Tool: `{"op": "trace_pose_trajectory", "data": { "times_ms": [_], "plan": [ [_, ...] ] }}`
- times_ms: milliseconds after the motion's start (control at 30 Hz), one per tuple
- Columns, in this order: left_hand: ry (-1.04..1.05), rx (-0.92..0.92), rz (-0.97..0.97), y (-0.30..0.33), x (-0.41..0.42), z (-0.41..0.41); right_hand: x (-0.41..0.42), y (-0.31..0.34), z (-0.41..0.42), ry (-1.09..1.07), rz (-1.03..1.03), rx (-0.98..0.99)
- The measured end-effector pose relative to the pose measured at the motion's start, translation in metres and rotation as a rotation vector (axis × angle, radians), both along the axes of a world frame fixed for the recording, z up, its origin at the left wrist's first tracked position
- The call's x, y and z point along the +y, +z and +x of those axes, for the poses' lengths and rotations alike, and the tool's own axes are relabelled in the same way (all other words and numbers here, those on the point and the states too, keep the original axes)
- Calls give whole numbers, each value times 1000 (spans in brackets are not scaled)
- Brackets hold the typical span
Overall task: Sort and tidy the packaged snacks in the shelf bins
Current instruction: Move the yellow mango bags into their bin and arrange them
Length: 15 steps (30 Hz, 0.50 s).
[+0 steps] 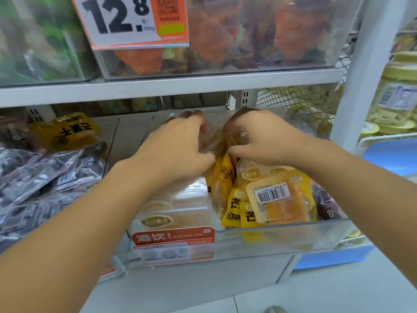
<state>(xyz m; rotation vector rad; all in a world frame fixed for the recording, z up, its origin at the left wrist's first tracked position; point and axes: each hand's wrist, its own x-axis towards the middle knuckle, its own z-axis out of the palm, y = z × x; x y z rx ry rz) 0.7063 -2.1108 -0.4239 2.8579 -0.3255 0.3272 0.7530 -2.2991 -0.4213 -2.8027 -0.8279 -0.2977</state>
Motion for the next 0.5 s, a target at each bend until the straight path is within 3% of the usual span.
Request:
{"op": "trace_pose_trajectory", "data": {
  "times_ms": [133, 233, 367, 433, 500],
  "plan": [
    [78, 13, 202, -6, -3, 11, 20, 3, 24, -17, -238, 165],
    [95, 51, 187, -8, 6, 13, 31, 4, 36, -45, -320, 352],
    [-43, 80, -24, 0, 11, 17, 38, -9, 51, -42, -166, 398],
    [-87, 123, 9, 4, 8, 19, 42, -11, 54, 29, 25, 398],
    [-74, 195, 110, 3, 4, 23, 42, -9, 57, 51, 62, 379]
  ]
}}
